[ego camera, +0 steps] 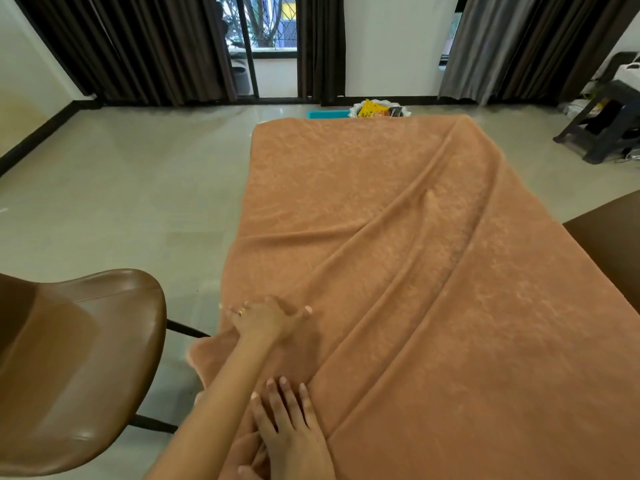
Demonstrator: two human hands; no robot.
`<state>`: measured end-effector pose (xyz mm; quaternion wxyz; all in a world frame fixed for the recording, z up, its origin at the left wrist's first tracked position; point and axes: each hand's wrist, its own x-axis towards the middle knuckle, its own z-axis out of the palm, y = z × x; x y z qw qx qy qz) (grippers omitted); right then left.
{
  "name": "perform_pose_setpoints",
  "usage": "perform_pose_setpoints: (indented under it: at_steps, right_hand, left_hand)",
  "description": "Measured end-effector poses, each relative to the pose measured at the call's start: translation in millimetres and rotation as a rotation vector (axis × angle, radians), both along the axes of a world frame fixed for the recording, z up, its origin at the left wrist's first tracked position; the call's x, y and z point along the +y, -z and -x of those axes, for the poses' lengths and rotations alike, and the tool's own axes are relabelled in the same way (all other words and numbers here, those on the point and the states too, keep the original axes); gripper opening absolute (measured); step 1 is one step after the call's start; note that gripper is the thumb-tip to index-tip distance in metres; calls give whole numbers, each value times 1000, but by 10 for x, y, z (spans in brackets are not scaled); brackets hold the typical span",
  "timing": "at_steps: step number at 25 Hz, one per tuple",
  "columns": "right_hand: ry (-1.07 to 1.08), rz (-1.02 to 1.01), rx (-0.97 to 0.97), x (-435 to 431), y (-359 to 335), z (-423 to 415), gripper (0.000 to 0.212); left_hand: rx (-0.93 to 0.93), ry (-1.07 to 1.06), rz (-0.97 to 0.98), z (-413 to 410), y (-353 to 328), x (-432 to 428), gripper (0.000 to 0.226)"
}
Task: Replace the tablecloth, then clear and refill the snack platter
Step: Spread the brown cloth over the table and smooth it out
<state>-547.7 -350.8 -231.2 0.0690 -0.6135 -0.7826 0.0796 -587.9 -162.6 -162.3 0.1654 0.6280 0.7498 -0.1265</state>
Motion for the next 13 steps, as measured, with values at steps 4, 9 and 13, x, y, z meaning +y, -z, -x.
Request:
perform_pose_setpoints:
  at_steps: [4,9,13]
  right_hand:
    - [-62,147,-91,-216,3,234,62]
    - [-50,-444,-83,-730,-209,-116,44]
    - [279,-588,118,-1090,-804,-564,49]
  left_hand:
    - [-204,59,-8,223,388,-86,125]
    - [-234,166,-479,560,290,-440,88]
    - [-236,276,-420,671,332,-1753,89]
